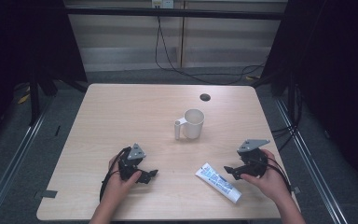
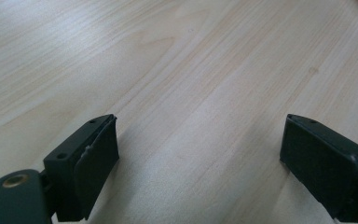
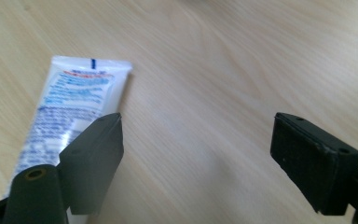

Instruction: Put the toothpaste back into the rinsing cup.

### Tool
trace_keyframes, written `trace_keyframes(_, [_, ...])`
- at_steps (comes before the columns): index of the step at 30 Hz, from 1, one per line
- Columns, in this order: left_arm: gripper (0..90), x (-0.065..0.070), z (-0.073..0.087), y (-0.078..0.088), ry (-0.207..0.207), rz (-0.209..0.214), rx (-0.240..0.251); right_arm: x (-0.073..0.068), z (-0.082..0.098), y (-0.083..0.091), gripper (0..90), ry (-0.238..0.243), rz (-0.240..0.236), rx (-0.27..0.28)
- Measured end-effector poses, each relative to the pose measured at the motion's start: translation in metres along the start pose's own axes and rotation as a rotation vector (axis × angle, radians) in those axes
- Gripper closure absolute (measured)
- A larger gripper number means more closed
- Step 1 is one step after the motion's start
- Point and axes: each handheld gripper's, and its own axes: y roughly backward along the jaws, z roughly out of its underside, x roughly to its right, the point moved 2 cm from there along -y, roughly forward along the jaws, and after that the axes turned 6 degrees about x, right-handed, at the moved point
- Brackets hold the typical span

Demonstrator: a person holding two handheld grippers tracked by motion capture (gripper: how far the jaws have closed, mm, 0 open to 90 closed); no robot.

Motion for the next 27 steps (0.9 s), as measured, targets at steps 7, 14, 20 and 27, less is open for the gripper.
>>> trace_keyframes(7, [11.1,0.000,0.000,0.000,0.001,0.001,0.000,-0.022,-0.027,-0.007,17.9,0.038,-0.089,-0.047])
trace_keyframes(14, [11.1,0.000,0.000,0.000,-0.003,0.000,-0.003,-0.041,-0.033,-0.023,18.0,0.082,-0.140,-0.120])
trace_keyframes(20, [11.1,0.000,0.000,0.000,0.002,0.003,0.003,-0.047,-0.031,-0.033,18.1,0.076,-0.160,-0.155])
trace_keyframes(27, [11.1,0.000,0.000,0.000,-0.004,0.004,-0.001,-0.053,-0.032,-0.037,18.3,0.084,-0.177,-0.185])
